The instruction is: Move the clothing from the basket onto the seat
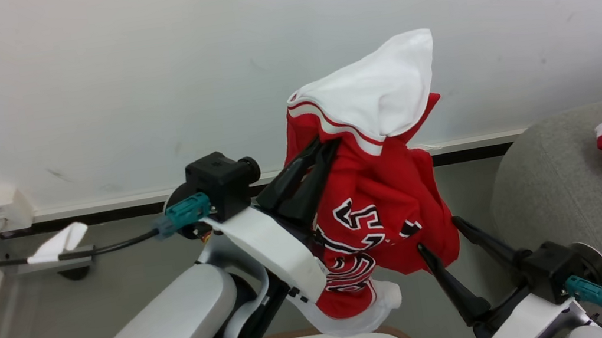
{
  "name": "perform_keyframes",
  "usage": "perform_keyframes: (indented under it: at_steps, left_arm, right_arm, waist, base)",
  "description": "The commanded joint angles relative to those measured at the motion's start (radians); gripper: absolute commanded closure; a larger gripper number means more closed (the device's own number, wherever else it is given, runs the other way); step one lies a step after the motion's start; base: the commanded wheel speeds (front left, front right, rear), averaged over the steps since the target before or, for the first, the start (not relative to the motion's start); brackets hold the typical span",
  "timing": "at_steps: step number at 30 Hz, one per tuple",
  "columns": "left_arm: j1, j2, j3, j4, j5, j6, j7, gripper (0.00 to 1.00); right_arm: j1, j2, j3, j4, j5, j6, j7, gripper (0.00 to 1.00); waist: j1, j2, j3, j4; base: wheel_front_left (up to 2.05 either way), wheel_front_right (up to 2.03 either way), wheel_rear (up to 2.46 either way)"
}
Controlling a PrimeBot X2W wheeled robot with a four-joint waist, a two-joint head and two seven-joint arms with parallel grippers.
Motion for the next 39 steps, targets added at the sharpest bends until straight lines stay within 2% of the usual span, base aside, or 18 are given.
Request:
perform_keyframes:
  at_steps: [1,15,17,18,27,33,37,38,39]
  left_arm:
    - [-0.009,-0.007,-0.003,0.000,-0.010,-0.008,0.005,1.00]
    - [-0.003,-0.070,-0.091,-0.035,-0.032,-0.057,0.066,1.00]
    - [0.000,-0.074,-0.096,-0.037,-0.034,-0.058,0.071,1.00]
    - [0.002,-0.073,-0.097,-0.035,-0.034,-0.055,0.073,1.00]
    - [0.033,-0.039,-0.088,-0.007,-0.047,-0.040,0.066,1.00]
    - [0.079,-0.005,-0.081,0.002,-0.060,-0.024,0.049,1.00]
    - [0.119,-0.003,-0.103,-0.015,-0.060,-0.023,0.046,1.00]
    - [0.127,-0.005,-0.108,-0.021,-0.057,-0.021,0.041,0.67]
    - [0.132,-0.008,-0.111,-0.026,-0.050,-0.019,0.035,0.12]
  right_arm:
    - [-0.032,-0.012,0.021,0.032,0.001,-0.003,0.003,0.00]
    - [-0.204,0.023,0.196,0.238,0.049,-0.003,-0.049,0.00]
    - [-0.213,0.025,0.206,0.259,0.067,-0.003,-0.063,0.69]
    - [-0.216,0.027,0.213,0.267,0.077,-0.003,-0.070,1.00]
    - [-0.195,0.026,0.204,0.282,0.138,-0.003,-0.120,1.00]
    - [-0.158,0.027,0.148,0.221,0.184,-0.003,-0.135,1.00]
    - [-0.133,0.026,0.085,0.166,0.242,-0.003,-0.137,1.00]
    - [-0.129,0.021,0.072,0.155,0.249,-0.003,-0.136,1.00]
    - [-0.125,0.018,0.056,0.147,0.253,-0.003,-0.136,1.00]
  waist:
    - [-0.0001,-0.0001,-0.007,0.020]
    - [-0.0001,-0.0001,-0.037,0.143]
    - [-0.0001,-0.0001,-0.040,0.160]
    - [-0.0001,-0.0001,-0.042,0.166]
    - [-0.0001,-0.0001,-0.050,0.178]
    - [-0.0001,-0.0001,-0.050,0.138]
    - [-0.0001,-0.0001,-0.044,0.106]
    - [-0.0001,-0.0001,-0.041,0.097]
    - [-0.0001,-0.0001,-0.039,0.088]
  base:
    - [0.00,0.00,0.00]
    - [0.00,0.00,0.00]
    - [0.00,0.00,0.00]
    - [0.00,0.00,0.00]
    - [0.00,0.00,0.00]
    - [0.00,0.00,0.00]
    - [0.00,0.00,0.00]
    - [0.00,0.00,0.00]
    - [0.00,0.00,0.00]
